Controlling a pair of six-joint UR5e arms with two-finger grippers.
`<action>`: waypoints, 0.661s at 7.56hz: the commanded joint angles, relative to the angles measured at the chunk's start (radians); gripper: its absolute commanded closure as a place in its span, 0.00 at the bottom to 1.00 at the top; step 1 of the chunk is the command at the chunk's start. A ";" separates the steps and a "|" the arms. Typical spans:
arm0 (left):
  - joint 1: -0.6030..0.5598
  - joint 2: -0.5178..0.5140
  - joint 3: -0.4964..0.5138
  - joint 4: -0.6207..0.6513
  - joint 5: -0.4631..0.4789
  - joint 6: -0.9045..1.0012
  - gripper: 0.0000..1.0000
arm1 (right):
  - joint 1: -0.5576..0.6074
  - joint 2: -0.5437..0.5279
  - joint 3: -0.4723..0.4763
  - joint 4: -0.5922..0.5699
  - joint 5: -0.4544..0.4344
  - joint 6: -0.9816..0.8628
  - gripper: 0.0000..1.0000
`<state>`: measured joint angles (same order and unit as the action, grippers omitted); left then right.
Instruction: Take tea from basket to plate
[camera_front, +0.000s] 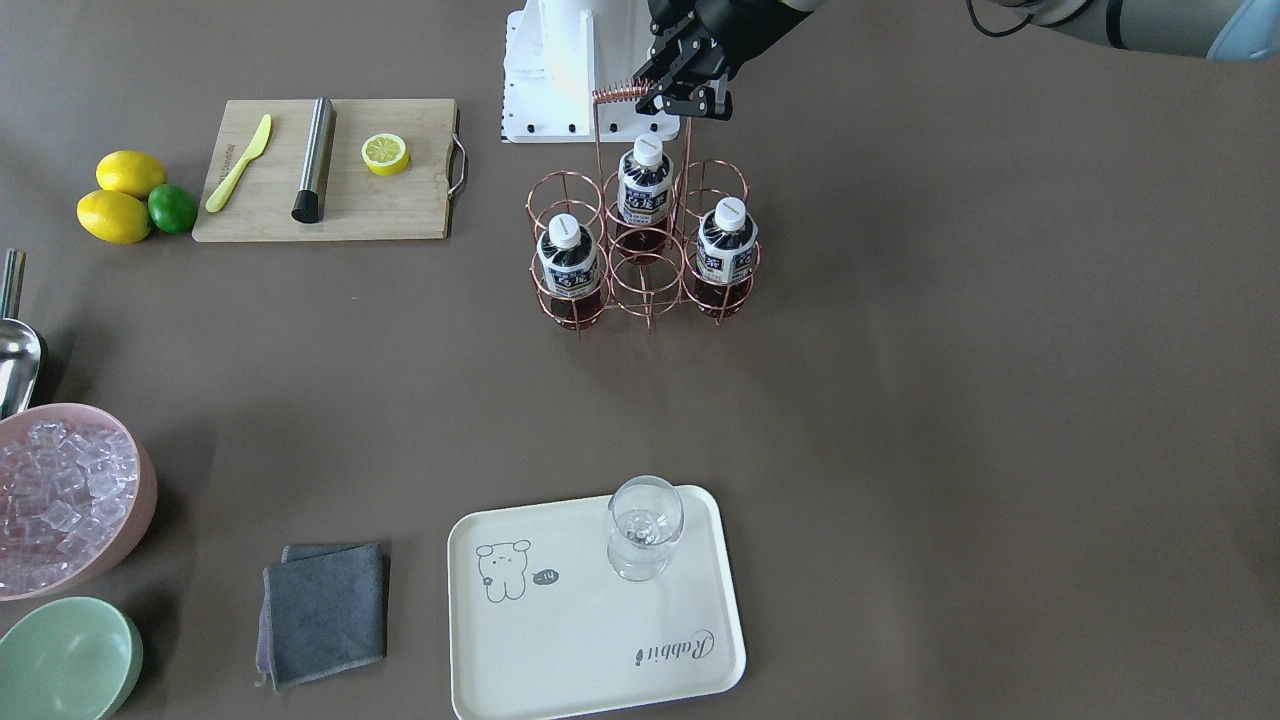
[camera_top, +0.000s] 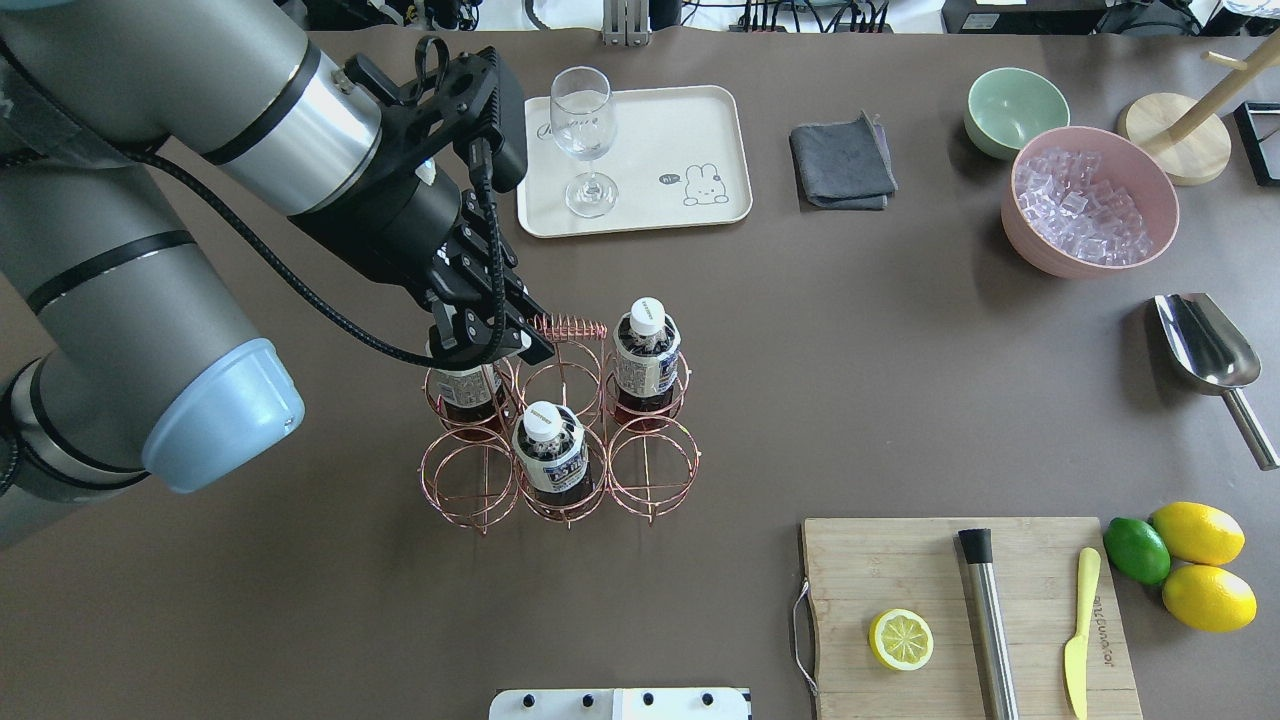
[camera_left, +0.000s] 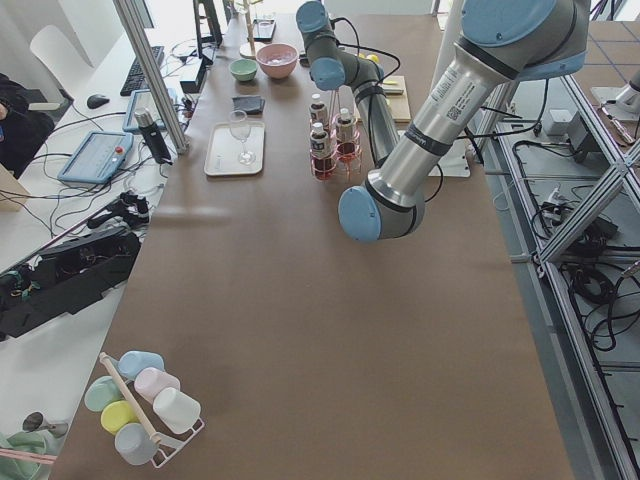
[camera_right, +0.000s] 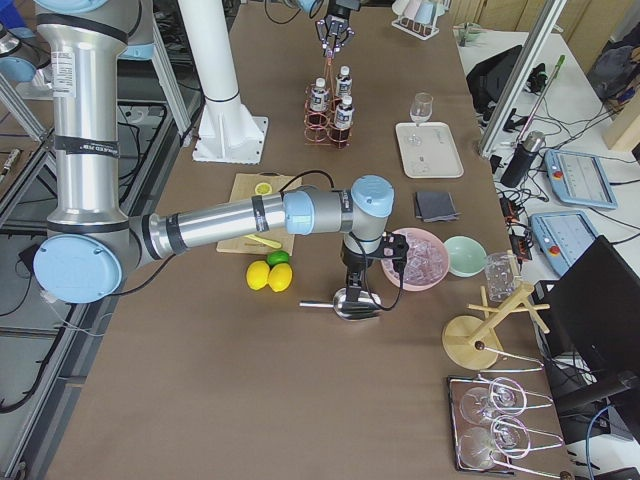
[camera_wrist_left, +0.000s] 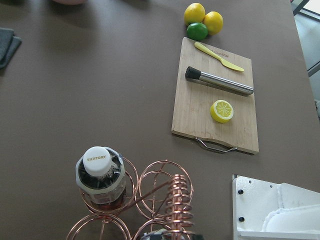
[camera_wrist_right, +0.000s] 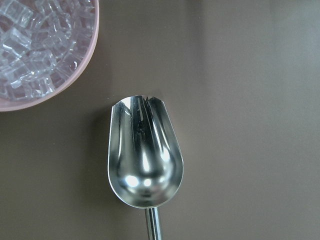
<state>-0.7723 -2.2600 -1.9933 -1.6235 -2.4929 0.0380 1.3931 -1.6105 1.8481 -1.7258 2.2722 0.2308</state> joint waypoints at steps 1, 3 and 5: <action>0.022 0.000 0.034 -0.036 0.022 0.000 1.00 | -0.003 0.001 0.000 0.002 -0.016 0.002 0.00; 0.018 0.000 0.062 -0.070 0.022 0.002 1.00 | -0.006 0.009 -0.001 0.005 -0.049 0.004 0.00; 0.010 0.000 0.057 -0.082 0.022 0.002 1.00 | -0.006 0.020 -0.001 0.005 -0.051 0.004 0.00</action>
<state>-0.7582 -2.2600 -1.9361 -1.6908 -2.4714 0.0395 1.3874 -1.6003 1.8476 -1.7220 2.2266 0.2345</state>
